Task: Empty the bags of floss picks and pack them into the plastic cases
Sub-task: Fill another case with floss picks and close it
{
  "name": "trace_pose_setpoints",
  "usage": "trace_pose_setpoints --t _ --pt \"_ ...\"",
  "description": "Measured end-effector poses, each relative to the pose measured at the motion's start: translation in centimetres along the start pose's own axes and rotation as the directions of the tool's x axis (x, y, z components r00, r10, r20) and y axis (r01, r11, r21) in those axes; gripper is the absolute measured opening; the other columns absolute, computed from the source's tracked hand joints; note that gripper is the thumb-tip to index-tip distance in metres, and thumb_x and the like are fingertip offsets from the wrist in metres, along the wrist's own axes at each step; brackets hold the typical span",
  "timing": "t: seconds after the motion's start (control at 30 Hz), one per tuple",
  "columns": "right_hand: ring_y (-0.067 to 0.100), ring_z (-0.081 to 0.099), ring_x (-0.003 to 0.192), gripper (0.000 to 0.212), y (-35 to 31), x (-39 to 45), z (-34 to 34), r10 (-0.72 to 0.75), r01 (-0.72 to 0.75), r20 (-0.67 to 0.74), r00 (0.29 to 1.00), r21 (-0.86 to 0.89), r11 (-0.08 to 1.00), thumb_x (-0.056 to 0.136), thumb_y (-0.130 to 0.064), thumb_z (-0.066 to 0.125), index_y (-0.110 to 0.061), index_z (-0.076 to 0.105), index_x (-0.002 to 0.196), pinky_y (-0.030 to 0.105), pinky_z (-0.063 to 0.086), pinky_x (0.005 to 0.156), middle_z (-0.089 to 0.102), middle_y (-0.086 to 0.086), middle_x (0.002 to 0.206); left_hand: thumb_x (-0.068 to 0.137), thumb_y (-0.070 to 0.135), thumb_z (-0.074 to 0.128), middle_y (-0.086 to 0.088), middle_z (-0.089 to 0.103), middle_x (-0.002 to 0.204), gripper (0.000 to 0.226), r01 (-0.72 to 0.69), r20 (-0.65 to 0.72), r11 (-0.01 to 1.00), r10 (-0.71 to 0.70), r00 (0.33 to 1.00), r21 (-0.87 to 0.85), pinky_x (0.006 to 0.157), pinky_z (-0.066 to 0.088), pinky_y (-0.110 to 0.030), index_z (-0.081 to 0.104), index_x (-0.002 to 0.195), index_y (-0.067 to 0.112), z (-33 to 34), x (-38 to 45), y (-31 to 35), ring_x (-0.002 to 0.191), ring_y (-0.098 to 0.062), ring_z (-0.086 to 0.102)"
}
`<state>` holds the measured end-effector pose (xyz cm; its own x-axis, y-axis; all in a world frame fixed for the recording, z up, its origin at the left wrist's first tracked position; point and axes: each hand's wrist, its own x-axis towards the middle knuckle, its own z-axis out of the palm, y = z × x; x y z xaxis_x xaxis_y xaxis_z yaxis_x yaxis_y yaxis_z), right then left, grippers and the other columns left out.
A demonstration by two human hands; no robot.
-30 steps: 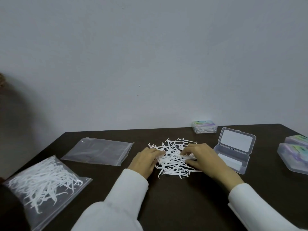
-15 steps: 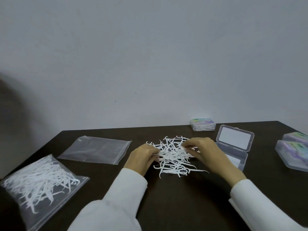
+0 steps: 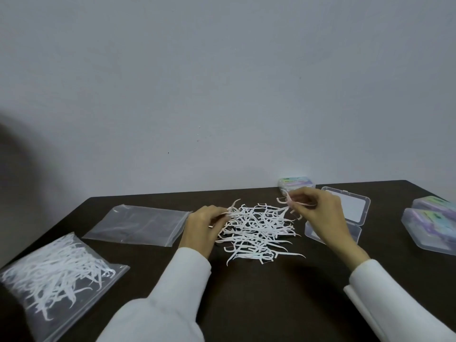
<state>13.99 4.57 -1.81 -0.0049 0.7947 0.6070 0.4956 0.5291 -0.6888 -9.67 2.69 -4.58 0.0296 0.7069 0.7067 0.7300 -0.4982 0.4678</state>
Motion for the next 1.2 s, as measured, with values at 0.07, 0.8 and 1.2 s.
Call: trace_pose_setpoints --t 0.07,0.8,1.2 --pt "-0.01 0.061 0.065 0.012 0.2 0.2 -0.6 0.037 -0.037 -0.053 0.998 -0.001 0.999 0.078 -0.008 0.071 -0.009 0.071 0.089 -0.002 0.043 0.065 0.066 -0.005 0.078 0.078 0.008 0.073 -0.001 0.068 0.079 0.014 0.035 -0.033 0.999 -0.036 0.999 -0.038 0.068 0.044 -0.004 0.074 0.091 0.005 0.0 0.2 0.3 0.068 0.0 0.057" --pt "0.009 0.058 0.075 0.021 5.0 -0.2 -6.0 0.283 -0.319 -0.193 0.94 -0.192 0.928 0.08 -0.008 0.069 -0.006 0.069 0.1 0.016 0.046 0.068 0.065 0.004 0.092 0.08 0.013 0.072 0.017 0.064 0.072 0.014 0.25 0.123 0.841 -0.217 0.968 -0.48 0.066 0.046 -0.004 0.072 0.094 0.015 8.8 4.5 7.9 0.066 0.013 0.06" --pt "0.003 0.064 0.075 0.013 6.2 -0.3 -5.7 0.302 -0.263 0.073 0.95 -0.327 0.908 0.079 -0.02 0.073 -0.02 0.07 0.091 0.025 0.056 0.076 0.067 -0.007 0.081 0.078 0.017 0.075 0.004 0.068 0.071 0.011 0.401 0.25 0.692 -0.313 0.916 -0.601 0.071 0.049 -0.018 0.074 0.083 0.007 11.1 5.6 7.3 0.07 -0.007 0.061"
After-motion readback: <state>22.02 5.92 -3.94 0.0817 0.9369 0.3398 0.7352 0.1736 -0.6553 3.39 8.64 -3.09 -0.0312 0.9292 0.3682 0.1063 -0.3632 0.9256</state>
